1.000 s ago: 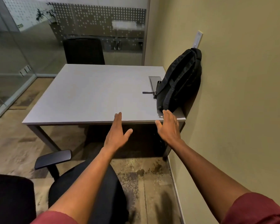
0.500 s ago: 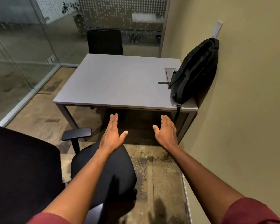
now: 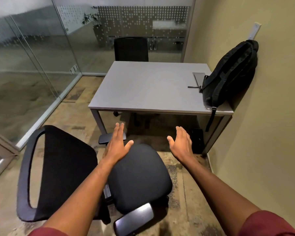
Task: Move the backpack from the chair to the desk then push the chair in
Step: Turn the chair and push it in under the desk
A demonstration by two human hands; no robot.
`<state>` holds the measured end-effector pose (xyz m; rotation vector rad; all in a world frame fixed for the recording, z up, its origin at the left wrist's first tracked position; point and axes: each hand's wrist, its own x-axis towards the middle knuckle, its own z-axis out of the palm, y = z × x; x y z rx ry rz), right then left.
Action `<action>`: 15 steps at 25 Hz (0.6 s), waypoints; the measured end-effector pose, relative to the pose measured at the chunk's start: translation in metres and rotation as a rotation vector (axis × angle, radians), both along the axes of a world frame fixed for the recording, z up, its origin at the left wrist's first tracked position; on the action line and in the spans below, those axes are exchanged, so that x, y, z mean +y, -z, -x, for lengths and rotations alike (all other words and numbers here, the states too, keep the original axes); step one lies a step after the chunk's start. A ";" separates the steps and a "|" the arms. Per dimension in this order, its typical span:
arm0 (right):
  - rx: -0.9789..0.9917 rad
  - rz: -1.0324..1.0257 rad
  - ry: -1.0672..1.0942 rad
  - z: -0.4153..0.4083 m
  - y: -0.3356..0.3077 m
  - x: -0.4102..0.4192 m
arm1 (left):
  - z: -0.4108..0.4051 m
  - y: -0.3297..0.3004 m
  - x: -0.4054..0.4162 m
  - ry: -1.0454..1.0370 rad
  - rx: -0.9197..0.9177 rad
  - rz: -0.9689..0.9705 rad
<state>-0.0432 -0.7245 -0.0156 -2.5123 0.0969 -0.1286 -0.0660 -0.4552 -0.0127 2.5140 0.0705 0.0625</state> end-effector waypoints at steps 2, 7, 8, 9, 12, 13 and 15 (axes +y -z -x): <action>0.004 -0.013 0.031 0.013 0.005 0.029 | 0.007 -0.002 0.034 0.018 0.014 -0.002; 0.036 -0.021 0.090 0.051 0.011 0.090 | 0.028 -0.008 0.095 0.052 0.059 -0.045; 0.041 -0.019 0.092 0.057 0.011 0.099 | 0.031 -0.010 0.103 0.056 0.062 -0.041; 0.044 -0.016 0.085 0.062 0.011 0.105 | 0.035 -0.011 0.109 0.060 0.061 -0.036; 0.031 -0.005 0.050 0.068 0.008 0.119 | 0.045 -0.013 0.122 0.033 0.045 -0.035; 0.028 -0.009 0.040 0.068 0.007 0.123 | 0.048 -0.015 0.126 0.017 0.047 -0.030; 0.019 -0.024 0.006 0.070 0.008 0.133 | 0.059 -0.013 0.130 -0.003 0.049 -0.021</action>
